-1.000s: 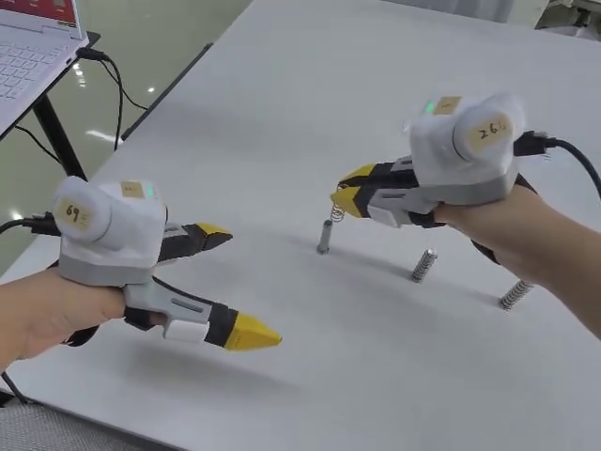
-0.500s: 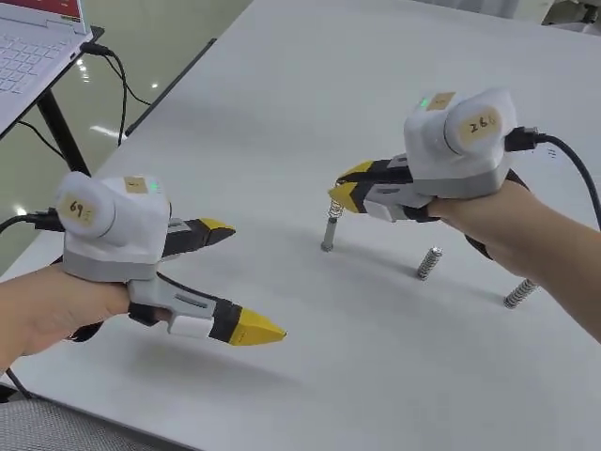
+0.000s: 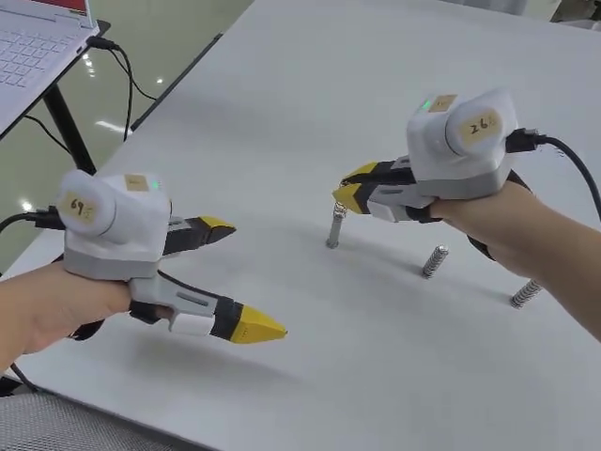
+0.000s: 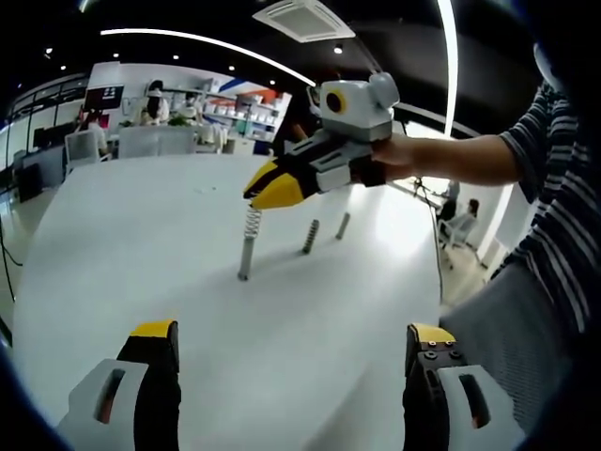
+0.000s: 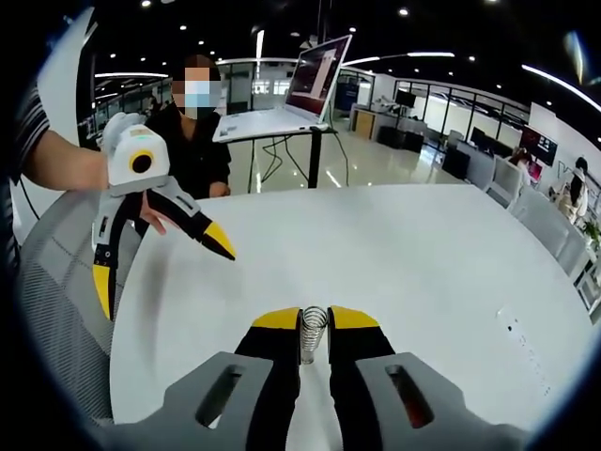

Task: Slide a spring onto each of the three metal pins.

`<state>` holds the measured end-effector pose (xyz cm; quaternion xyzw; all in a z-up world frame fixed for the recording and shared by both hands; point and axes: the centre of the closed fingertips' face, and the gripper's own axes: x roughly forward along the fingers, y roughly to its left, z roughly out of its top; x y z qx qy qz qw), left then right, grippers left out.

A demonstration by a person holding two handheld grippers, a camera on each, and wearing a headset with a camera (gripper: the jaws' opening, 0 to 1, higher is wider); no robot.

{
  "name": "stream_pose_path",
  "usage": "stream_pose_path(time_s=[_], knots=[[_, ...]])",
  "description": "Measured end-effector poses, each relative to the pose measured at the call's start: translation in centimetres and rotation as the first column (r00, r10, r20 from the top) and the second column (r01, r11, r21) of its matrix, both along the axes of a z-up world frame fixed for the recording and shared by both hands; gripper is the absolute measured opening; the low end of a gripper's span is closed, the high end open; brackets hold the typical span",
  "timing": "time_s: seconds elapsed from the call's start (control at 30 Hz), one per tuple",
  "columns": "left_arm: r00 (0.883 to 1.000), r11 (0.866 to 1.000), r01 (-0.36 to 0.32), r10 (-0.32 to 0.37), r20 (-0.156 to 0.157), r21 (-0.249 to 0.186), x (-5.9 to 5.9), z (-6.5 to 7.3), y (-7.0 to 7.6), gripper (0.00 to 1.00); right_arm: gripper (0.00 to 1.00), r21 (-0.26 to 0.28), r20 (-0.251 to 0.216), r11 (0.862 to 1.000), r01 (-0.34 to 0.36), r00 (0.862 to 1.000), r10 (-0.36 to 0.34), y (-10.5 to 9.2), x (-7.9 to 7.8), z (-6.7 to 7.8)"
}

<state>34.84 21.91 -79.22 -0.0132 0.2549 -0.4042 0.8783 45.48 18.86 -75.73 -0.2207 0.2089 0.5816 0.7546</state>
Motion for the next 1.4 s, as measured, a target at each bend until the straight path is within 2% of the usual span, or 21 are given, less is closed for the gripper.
stream_pose_path(time_s=[0.53,0.8,1.07,1.23,1.4], knots=[[1.0,1.0,-0.004,0.004,-0.006,-0.001,-0.1,-0.1,0.1,0.98,0.08,-0.016,-0.011,1.0,-0.003,1.0,0.003,-0.1,0.1,-0.9],[1.0,1.0,-0.003,0.003,-0.011,0.001,-0.2,-0.2,0.2,0.98,0.07,-0.038,-0.016,0.999,-0.01,1.0,0.009,-0.2,-0.2,-2.0],[1.0,1.0,-0.002,0.002,0.016,0.0,0.6,1.1,0.3,0.98,0.08,-0.068,-0.044,0.998,0.008,0.999,-0.011,-0.2,0.0,-3.7],[1.0,1.0,-0.001,0.001,0.015,0.006,0.8,1.1,0.3,0.98,0.08,-0.071,-0.073,0.997,0.025,0.997,-0.03,-0.3,-0.1,-4.8],[1.0,1.0,0.002,-0.002,0.011,0.008,0.8,0.9,0.1,0.98,0.08,-0.086,-0.083,0.996,0.033,0.996,-0.04,-0.5,-0.3,-6.0]])
